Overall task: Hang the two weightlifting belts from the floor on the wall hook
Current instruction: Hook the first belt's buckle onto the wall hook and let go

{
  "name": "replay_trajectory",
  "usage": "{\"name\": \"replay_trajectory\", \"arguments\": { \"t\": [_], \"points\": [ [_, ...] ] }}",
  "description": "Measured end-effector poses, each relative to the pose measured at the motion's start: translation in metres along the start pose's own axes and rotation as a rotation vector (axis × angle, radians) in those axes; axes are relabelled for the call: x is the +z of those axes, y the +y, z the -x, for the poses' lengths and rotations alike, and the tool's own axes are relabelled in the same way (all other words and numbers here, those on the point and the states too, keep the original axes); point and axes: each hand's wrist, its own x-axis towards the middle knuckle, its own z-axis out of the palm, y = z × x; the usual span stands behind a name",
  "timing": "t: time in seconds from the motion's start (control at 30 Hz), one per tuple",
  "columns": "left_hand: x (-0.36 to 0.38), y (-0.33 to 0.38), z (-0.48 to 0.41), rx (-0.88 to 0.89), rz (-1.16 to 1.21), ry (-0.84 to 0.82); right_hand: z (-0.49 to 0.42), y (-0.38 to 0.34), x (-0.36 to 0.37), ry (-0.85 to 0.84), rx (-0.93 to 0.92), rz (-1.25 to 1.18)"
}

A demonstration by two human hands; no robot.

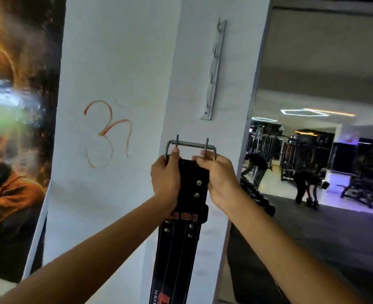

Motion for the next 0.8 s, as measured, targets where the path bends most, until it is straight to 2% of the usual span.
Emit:
{"name": "replay_trajectory", "arguments": {
  "t": [0.1, 0.4, 0.63, 0.8],
  "points": [
    [0.032, 0.021, -0.037, 0.097, 0.007, -0.031, -0.043, -0.027, -0.004, 0.073, -0.118, 0.038],
    [0.028, 0.029, -0.083, 0.391, -0.306, -0.045, -0.094, -0.022, 0.004, 0.179, -0.292, 0.258],
    [0.06, 0.028, -0.129, 0.274, -0.441, -0.006, -0.133, -0.028, 0.011, 0.264, -0.334, 0.368],
    [0.071, 0.0, -0.142, 0.241, -0.406, -0.039, -0.153, -0.002, 0.001, 0.293, -0.318, 0.41]
  ]
}}
